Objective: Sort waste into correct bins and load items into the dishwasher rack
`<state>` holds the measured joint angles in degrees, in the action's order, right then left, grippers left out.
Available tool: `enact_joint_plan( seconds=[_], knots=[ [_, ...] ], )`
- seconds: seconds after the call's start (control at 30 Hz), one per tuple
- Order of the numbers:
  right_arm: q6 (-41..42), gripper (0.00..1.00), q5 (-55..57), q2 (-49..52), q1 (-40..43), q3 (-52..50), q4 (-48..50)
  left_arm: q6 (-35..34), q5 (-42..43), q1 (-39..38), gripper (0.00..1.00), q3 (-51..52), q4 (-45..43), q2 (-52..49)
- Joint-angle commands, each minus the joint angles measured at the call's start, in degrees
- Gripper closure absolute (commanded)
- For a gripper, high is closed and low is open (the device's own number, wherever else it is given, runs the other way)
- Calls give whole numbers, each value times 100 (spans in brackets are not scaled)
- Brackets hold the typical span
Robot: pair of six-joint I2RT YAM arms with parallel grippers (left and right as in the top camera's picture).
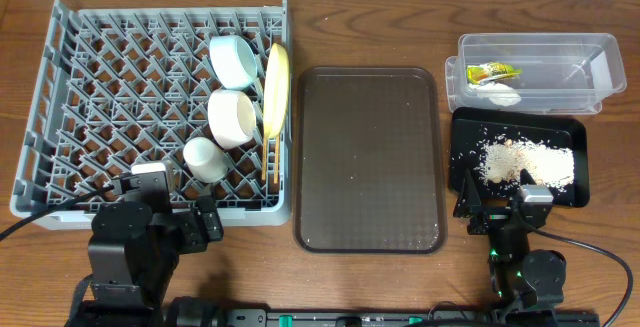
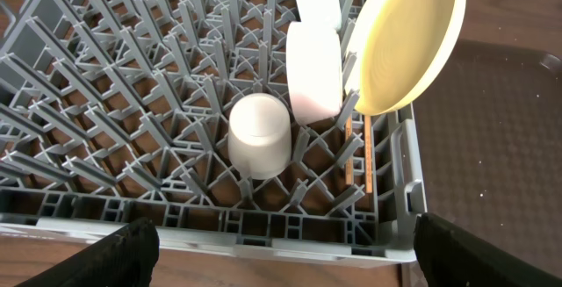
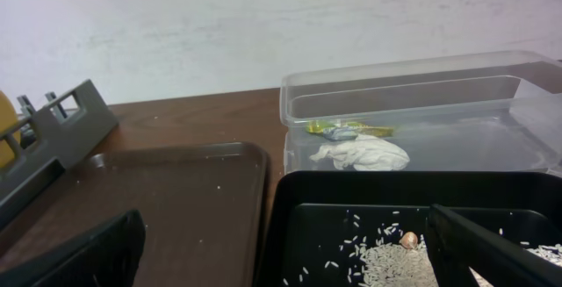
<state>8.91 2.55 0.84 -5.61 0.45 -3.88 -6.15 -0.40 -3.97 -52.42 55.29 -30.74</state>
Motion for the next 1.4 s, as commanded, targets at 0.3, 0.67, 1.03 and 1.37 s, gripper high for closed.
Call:
enact_joint_plan(
  seconds=[0.3,0.67,1.03,1.37],
  knots=[
    [-63,1,-24,-50,-70,-13,-20,31,-48,-20,6,13,-7,11],
    [-63,1,-26,-50,-70,-13,-20,157,-74,-24,6,142,48,221],
    [-63,1,-26,-50,-70,-13,-20,116,-66,-24,6,2568,-1589,1971],
    [-63,1,-24,-50,-70,-13,-20,118,-72,-17,6,4332,-3762,3067]
  ],
)
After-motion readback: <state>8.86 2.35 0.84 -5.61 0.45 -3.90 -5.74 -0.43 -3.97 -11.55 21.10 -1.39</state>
